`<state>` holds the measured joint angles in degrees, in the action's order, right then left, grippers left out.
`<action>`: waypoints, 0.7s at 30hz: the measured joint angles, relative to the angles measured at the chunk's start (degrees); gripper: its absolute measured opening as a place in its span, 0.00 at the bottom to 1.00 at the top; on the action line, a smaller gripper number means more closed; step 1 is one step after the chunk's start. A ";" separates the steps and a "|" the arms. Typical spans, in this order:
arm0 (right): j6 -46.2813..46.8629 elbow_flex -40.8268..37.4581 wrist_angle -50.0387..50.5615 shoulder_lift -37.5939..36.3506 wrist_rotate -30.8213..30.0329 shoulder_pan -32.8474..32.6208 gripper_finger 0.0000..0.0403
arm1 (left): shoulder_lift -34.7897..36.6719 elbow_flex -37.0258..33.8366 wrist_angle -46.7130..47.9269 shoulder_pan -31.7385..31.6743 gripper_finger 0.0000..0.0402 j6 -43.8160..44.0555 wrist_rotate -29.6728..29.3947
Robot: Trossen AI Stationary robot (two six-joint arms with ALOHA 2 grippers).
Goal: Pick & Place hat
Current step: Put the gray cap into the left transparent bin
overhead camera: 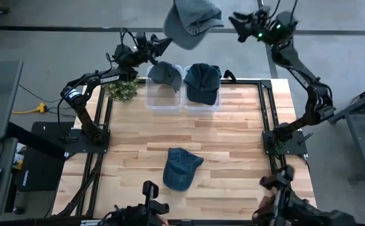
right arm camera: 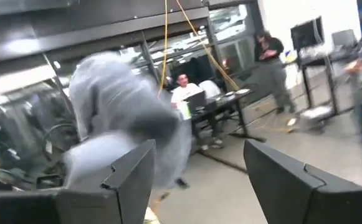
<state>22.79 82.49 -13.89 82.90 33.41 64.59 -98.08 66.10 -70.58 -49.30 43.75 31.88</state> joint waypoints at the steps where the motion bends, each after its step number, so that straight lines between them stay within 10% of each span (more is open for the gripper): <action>1: -2.75 2.02 2.47 0.17 0.11 0.26 0.59 | 0.00 -0.10 -0.29 0.02 0.00 0.13 0.73; 13: -34.39 38.22 45.13 14.74 3.12 -2.23 0.59 | 0.04 -0.15 -0.11 0.17 0.00 1.00 3.67; 21: -40.87 52.65 53.58 21.28 3.35 -4.18 0.59 | 0.07 -0.15 0.03 0.17 0.00 0.98 3.65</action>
<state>-18.07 135.14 39.68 104.18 36.76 60.41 -98.02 65.95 -70.55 -49.12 44.73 35.53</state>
